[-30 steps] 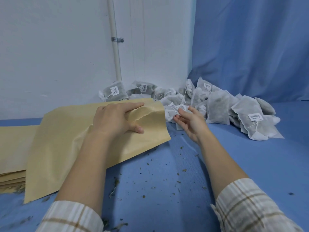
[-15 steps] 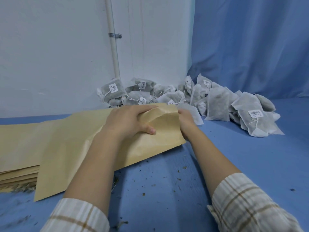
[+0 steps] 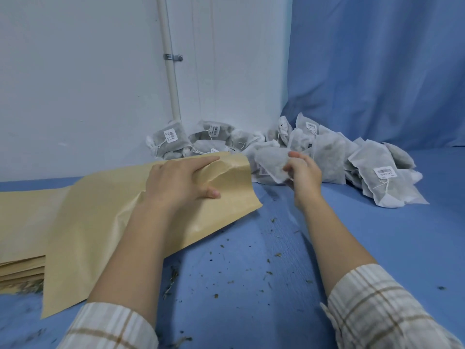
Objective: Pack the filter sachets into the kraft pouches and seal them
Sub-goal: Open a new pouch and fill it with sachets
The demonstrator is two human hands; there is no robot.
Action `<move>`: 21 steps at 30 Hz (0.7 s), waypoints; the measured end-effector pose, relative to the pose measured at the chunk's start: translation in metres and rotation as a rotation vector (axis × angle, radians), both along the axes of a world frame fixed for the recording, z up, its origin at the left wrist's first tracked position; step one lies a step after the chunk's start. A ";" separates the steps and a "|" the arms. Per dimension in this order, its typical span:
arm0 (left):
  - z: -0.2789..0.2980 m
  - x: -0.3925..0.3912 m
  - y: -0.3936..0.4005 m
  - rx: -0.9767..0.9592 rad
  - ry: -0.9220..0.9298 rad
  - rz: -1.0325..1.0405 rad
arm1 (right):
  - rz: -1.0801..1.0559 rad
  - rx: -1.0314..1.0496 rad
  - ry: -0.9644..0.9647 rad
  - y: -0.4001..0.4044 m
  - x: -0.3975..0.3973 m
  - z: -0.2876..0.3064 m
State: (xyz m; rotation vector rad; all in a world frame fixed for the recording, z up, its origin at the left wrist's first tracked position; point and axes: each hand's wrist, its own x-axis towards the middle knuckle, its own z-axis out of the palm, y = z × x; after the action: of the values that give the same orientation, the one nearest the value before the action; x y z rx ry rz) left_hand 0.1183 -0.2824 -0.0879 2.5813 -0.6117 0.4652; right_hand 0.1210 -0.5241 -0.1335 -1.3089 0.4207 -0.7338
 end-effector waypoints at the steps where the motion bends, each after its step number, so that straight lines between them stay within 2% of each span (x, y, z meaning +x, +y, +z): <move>1: 0.000 0.000 0.001 -0.002 0.009 0.009 | 0.055 0.089 -0.030 -0.003 -0.002 0.002; 4: 0.001 -0.001 0.002 -0.012 0.049 0.003 | 0.179 0.194 -0.073 -0.008 -0.002 0.004; 10: 0.006 -0.005 0.000 -0.084 0.095 -0.078 | 0.270 0.062 -0.065 0.000 -0.001 0.000; 13: 0.009 -0.008 -0.001 -0.098 0.107 -0.130 | 0.504 0.059 -0.082 0.005 -0.006 0.002; 16: 0.012 -0.012 -0.008 -0.117 0.085 -0.183 | 0.753 -0.162 0.090 0.021 -0.011 0.004; 19: 0.011 -0.018 -0.029 -0.366 0.095 -0.388 | 0.809 -0.381 0.266 0.041 -0.015 0.008; 21: 0.007 -0.024 -0.045 -0.277 0.066 -0.419 | 0.894 -0.449 0.259 0.052 -0.016 0.011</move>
State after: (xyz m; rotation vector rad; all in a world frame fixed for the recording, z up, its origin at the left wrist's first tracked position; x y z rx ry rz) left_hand 0.0945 -0.3273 -0.0810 2.1244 -0.9617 0.2970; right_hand 0.1054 -0.4721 -0.1230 -1.8188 -0.1618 0.1122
